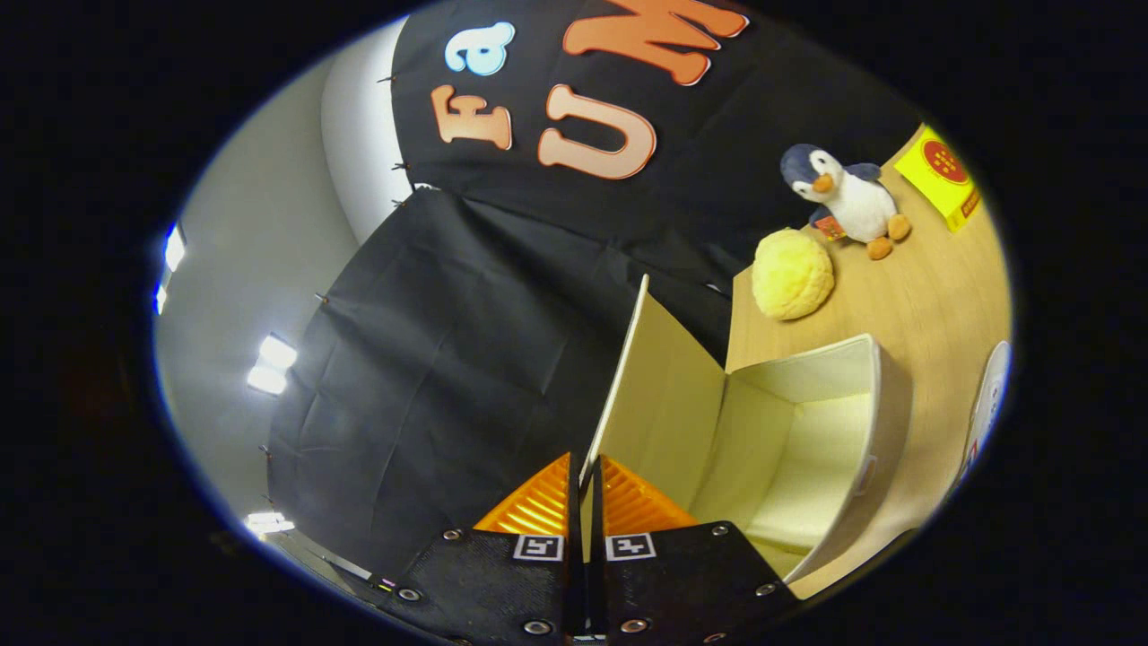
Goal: Open the storage box then place both shoes into the box .Put the left shoe in first, then the right shoe, with the right side of both shoes facing outward in a uniform manner.
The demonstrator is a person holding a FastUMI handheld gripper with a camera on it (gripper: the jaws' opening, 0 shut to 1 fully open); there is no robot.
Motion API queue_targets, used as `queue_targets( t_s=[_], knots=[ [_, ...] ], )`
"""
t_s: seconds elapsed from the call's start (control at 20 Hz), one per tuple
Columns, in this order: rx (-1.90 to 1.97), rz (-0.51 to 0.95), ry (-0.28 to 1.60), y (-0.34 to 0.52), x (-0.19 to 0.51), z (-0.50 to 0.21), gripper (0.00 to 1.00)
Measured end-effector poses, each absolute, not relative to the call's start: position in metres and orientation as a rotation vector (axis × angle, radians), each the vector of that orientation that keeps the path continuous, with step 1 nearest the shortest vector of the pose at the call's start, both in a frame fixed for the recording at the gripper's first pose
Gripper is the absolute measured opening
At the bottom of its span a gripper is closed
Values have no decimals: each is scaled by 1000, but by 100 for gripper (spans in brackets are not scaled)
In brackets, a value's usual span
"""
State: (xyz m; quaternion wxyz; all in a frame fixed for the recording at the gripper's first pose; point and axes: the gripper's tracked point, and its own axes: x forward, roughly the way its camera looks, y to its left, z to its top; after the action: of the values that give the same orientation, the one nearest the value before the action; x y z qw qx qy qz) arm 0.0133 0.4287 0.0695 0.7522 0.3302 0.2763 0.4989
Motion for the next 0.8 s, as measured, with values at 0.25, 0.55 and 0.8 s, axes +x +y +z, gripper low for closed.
queue_targets(
  t_s=[0.25, 0.55, 0.8],
  knots=[
    [646, 1105, 613, 497, 9, 75, 3],
    [619, 1066, 654, 553, 10, 62, 5],
    [474, 975, 663, 570, 23, 37, 47]
  ],
)
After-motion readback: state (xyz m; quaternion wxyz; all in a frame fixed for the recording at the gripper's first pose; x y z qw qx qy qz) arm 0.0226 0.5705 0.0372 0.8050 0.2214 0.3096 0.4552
